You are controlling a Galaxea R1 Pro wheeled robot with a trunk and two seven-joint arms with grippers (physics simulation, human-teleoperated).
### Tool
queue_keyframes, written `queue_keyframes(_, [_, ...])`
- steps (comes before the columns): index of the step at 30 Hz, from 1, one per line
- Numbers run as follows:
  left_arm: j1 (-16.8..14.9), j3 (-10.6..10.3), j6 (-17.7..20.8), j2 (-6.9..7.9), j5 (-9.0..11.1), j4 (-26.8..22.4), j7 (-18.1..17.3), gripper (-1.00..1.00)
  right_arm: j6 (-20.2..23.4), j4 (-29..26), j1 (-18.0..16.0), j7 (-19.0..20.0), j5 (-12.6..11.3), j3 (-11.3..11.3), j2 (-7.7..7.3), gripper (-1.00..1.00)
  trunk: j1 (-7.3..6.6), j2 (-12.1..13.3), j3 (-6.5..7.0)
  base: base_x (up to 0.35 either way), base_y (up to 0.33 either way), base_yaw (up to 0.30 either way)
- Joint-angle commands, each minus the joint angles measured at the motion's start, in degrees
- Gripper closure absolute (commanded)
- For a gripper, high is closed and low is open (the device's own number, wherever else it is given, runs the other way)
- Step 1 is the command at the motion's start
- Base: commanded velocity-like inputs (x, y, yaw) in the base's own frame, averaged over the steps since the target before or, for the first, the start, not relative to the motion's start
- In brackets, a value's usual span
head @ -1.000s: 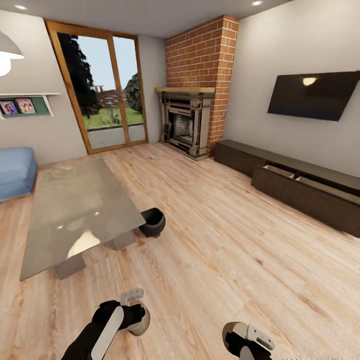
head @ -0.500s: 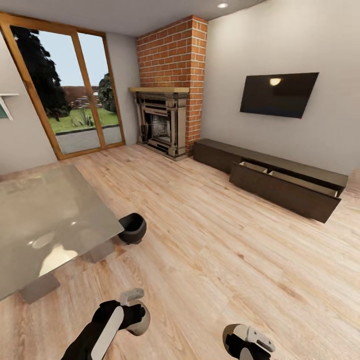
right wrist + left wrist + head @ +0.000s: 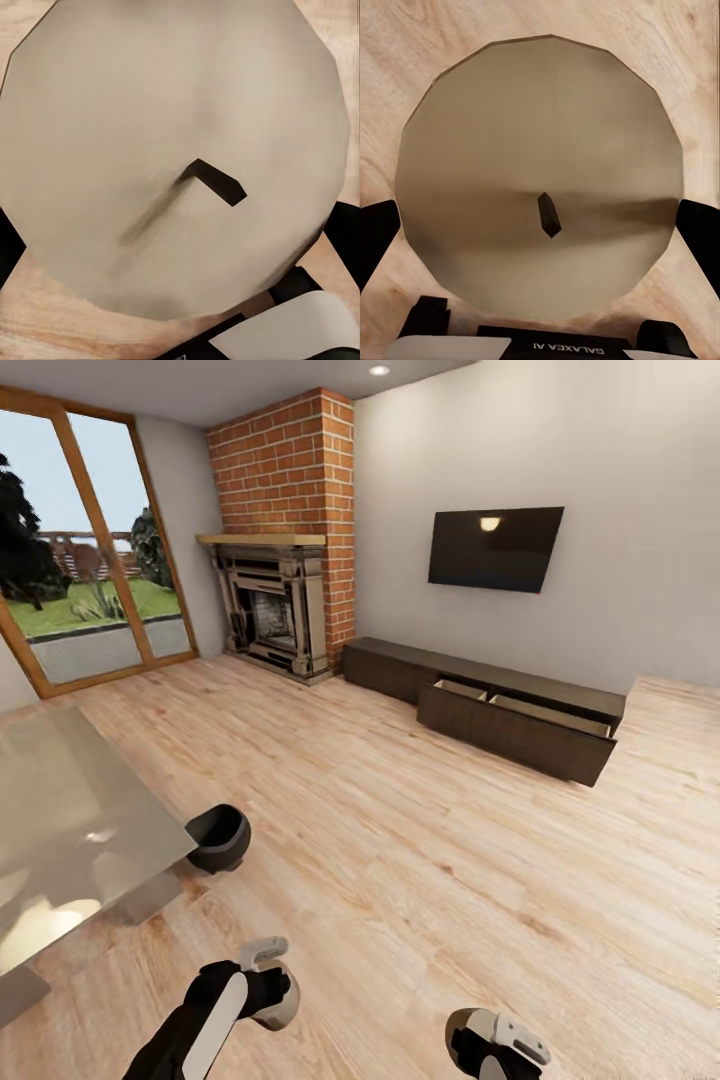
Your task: Place each of the two pumpkins and all three candles from the living room inside a cabinet in the living room (use any cabinet), then make sure every cabinet is closed, and position the cauldron so it is next to a table in the living room.
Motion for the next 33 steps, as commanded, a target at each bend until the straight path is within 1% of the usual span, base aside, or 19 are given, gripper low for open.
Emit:
queue_keyframes(1, [-0.02,-0.09,0.06,0.02,0.62,-0.1,0.59,1.0,0.13,-0.09,-0.05,-0.44,-0.35,0.14,-0.02,1.0,0.02,-0.03,-0.05,0.217,0.0,-0.287])
queue_keyframes(13, [-0.02,-0.16,-0.91,0.02,0.56,-0.04,0.63,1.0,0.11,-0.08,-0.08,-0.43,-0.3,0.14,-0.02,1.0,0.02,-0.03,-0.18,0.299,0.0,-0.285])
queue_keyframes(16, [-0.02,-0.21,-0.95,0.02,0.54,0.0,0.67,1.0,-0.64,-0.07,-0.06,-0.5,-0.29,0.2,-0.02,1.0,0.02,-0.03,-0.28,0.349,0.0,-0.224])
queue_keyframes(20, [-0.02,-0.24,-0.98,0.02,0.53,-0.01,0.69,1.0,-1.36,-0.08,-0.06,-0.6,-0.26,0.22,0.0,1.0,0.02,-0.03,-0.33,0.35,0.0,-0.053])
queue_keyframes(30, [-0.02,-0.24,-0.96,0.02,0.53,-0.01,0.65,1.0,-1.52,-0.02,-0.08,-0.7,-0.27,0.22,0.16,1.0,0.02,-0.03,-0.34,0.35,0.0,-0.005])
queue_keyframes(33, [-0.02,-0.24,-0.96,0.02,0.53,0.01,0.69,1.0,-1.53,0.0,-0.08,-0.7,-0.33,0.22,0.14,1.0,0.02,-0.03,-0.37,0.35,0.0,-0.152])
